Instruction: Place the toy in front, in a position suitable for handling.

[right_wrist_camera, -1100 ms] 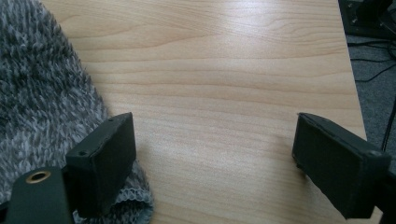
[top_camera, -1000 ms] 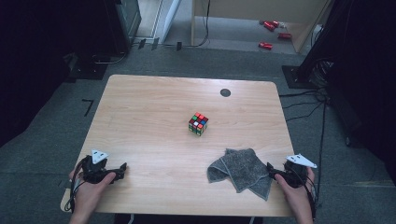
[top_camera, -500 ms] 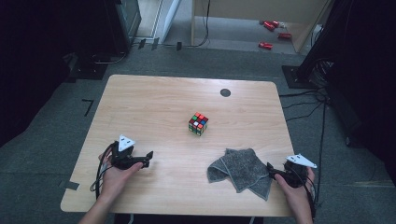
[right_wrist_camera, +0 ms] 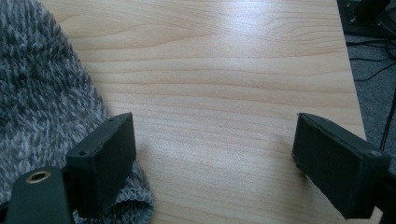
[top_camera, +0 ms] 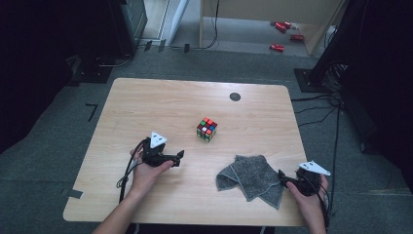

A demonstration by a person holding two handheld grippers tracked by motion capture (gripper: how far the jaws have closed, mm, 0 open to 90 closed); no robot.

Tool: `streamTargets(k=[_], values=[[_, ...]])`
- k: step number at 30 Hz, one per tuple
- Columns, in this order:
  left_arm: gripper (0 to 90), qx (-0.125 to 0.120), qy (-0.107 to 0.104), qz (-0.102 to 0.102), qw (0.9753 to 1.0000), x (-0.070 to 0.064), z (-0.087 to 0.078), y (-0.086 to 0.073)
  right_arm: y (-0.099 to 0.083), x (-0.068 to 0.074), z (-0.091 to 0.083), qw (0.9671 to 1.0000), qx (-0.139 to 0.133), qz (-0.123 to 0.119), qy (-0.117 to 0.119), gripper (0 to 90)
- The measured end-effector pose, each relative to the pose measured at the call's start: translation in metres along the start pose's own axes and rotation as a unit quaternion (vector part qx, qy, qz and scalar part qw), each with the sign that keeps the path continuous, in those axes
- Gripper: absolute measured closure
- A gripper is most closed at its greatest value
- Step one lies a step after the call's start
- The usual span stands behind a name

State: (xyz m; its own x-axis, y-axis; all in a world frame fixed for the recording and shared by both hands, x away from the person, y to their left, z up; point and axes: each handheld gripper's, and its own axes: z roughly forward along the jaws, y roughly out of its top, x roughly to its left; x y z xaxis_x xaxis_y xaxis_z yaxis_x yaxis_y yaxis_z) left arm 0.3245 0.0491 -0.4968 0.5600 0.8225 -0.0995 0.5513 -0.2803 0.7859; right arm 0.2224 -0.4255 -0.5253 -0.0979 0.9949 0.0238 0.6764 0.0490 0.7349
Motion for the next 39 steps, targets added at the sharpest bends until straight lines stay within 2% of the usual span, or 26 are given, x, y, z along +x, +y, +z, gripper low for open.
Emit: streamTargets(k=[4,14,17,25,27,32,34,39], values=[[2.3,0.0,-0.005,-0.001,1.0,-0.005,0.009,0.003,0.0,0.002,0.0,1.0,-0.003,-0.003,-0.007,13.6],[6.7,0.008,-0.009,-0.005,0.9999,-0.019,0.046,0.014,0.0,0.0,0.0,1.0,0.001,0.004,-0.002,13.6],[7.4,0.012,-0.005,0.003,0.9999,-0.024,0.059,0.018,0.0,0.0,0.0,1.0,0.001,0.003,-0.001,13.6],[8.1,0.028,0.004,0.022,0.9994,-0.038,0.077,0.029,0.0,0.0,0.0,1.0,0.0,0.003,-0.002,13.6],[13.5,0.029,0.014,0.022,0.9992,-0.043,0.082,0.032,0.0,0.0,0.0,1.0,0.001,0.003,-0.002,13.5],[13.9,0.038,0.021,0.029,0.9986,-0.052,0.091,0.038,0.0,0.0,0.0,1.0,0.001,0.003,-0.001,13.5],[14.0,0.041,0.026,0.038,0.9981,-0.056,0.095,0.04,0.0,0.0,0.0,1.0,0.001,0.004,-0.001,13.5],[14.7,0.046,0.036,0.043,0.9974,-0.059,0.102,0.044,0.0,0.0,0.0,1.0,0.001,0.004,-0.001,13.5]])
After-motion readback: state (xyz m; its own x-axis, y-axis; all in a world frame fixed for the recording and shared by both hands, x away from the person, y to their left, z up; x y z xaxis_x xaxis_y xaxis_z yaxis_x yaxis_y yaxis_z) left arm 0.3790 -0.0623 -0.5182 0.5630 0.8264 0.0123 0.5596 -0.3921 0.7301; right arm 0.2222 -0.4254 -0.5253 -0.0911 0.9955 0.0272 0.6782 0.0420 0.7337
